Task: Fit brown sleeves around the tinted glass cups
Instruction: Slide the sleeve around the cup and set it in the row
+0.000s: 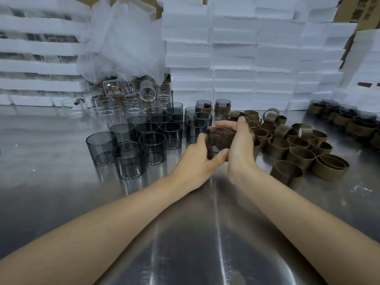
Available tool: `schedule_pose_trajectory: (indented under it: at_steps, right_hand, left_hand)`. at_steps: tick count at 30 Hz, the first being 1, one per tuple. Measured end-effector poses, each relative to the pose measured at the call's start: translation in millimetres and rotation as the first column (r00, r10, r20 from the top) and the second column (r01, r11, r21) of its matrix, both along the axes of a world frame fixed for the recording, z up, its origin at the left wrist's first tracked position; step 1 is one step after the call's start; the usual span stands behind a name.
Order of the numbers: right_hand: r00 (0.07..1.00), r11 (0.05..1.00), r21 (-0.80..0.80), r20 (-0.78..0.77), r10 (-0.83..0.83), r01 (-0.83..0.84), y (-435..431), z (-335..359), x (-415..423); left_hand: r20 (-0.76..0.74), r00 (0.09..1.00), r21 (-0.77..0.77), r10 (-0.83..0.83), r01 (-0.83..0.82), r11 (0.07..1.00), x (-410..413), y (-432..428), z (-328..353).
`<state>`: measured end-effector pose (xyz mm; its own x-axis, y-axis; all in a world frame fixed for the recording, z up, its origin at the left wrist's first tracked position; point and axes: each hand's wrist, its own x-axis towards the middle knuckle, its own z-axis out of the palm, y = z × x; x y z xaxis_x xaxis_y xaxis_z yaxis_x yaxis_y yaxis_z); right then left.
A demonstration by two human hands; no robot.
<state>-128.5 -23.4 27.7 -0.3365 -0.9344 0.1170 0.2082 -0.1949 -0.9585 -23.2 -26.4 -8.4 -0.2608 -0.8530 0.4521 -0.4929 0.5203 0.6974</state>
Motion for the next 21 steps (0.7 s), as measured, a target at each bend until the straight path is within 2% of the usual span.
schedule_pose_trajectory:
  at_steps: [2, 4, 8, 10, 13, 17, 19, 21]
  right_hand:
    - [0.986, 0.988, 0.071, 0.099, 0.131, -0.139, -3.1, 2.7, -6.4]
    - [0.936, 0.948, 0.073, 0.201, 0.289, -0.308, -6.1, 0.8, -11.3]
    - [0.769, 0.833, -0.091, 0.340, 0.541, -0.546, -10.2, -5.8, -11.5]
    - [0.746, 0.804, -0.135, 0.312, 0.589, -0.579, -9.7, -5.7, -11.0]
    - [0.812, 0.828, -0.085, 0.162, 0.561, -0.555, -11.0, -8.0, -4.5]
    - [0.881, 0.880, 0.067, -0.021, 0.473, -0.470, -8.6, -13.1, 6.9]
    - [0.904, 0.942, 0.035, -0.272, 0.330, -0.333, -9.3, -16.2, 4.7]
    - [0.819, 0.962, -0.108, -0.554, 0.150, -0.249, -9.3, -18.9, -2.1]
  left_hand:
    - [0.022, 1.000, -0.049, -0.012, 0.013, 0.999, 1.2, 1.7, 1.2]
    - [-0.023, 0.999, -0.058, -0.030, 0.029, 0.998, 2.6, 2.0, 2.0]
    - [-0.242, 0.961, 0.016, -0.133, 0.141, 0.990, 1.2, 4.1, 1.7]
    - [-0.357, 0.918, 0.078, -0.175, 0.215, 0.973, -0.7, 4.8, 2.6]
    - [-0.494, 0.856, 0.130, -0.149, 0.243, 0.961, -0.9, 1.5, 7.5]
    - [-0.580, 0.814, 0.149, -0.032, 0.144, 0.978, 0.7, -2.7, 9.2]
    - [-0.605, 0.795, 0.167, 0.050, 0.065, 0.984, 1.2, -6.4, 8.7]
    - [-0.625, 0.772, 0.209, 0.114, 0.024, 0.978, 3.4, -12.3, 7.1]
